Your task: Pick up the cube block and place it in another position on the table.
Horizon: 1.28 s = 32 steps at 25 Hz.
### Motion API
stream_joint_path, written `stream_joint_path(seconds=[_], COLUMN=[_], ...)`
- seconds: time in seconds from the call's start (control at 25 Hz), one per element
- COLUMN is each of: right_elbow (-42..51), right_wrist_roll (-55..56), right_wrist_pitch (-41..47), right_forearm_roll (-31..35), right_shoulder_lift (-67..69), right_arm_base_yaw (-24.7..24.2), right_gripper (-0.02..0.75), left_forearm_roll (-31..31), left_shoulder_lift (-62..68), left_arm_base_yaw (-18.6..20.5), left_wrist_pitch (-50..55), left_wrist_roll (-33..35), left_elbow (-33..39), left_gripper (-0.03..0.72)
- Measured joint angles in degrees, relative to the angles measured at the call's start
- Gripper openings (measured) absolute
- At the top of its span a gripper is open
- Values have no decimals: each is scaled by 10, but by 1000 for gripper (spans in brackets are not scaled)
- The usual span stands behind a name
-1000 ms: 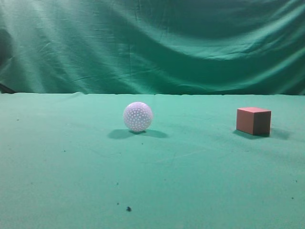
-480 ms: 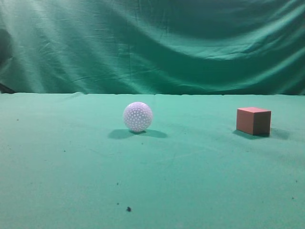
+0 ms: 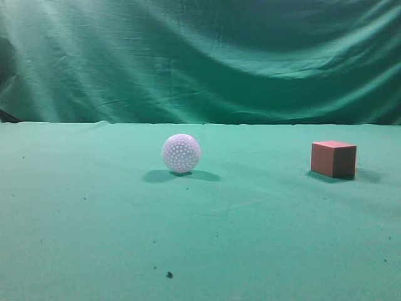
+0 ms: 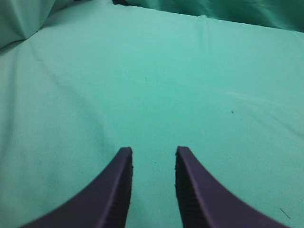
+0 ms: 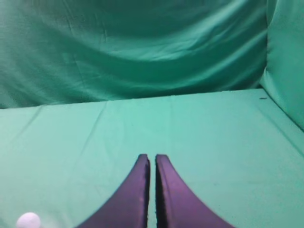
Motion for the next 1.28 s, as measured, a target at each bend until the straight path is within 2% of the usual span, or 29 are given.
stream_joint_path(seconds=[0.24, 0.48, 0.72, 0.84, 0.96, 1.2, 1.28], right_elbow=[0, -44, -103, -133, -167, -241, -257], right_wrist_roll=[-28, -70, -74, -78, -83, -66, -43], right_wrist_pitch=[86, 196, 185, 167, 157, 143, 140], right_forearm_roll=[10, 11, -11, -17, -17, -36, -58], right_shoulder_lift=[116, 291, 447, 523, 595, 715, 745], right_arm_base_yaw=[9, 93, 192, 222, 228, 228, 228], right_gripper=[0, 0, 0, 0, 138, 525, 545], left_forearm_roll=[0, 0, 0, 0, 0, 0, 0], left_shoulder_lift=[0, 0, 0, 0, 0, 0, 0], left_arm_base_yaw=[0, 0, 0, 0, 0, 0, 0], left_wrist_pitch=[0, 0, 0, 0, 0, 0, 0], left_wrist_roll=[0, 0, 0, 0, 0, 0, 0], left_elbow=[0, 0, 0, 0, 0, 0, 0], left_gripper=[262, 262, 262, 262, 262, 262, 262])
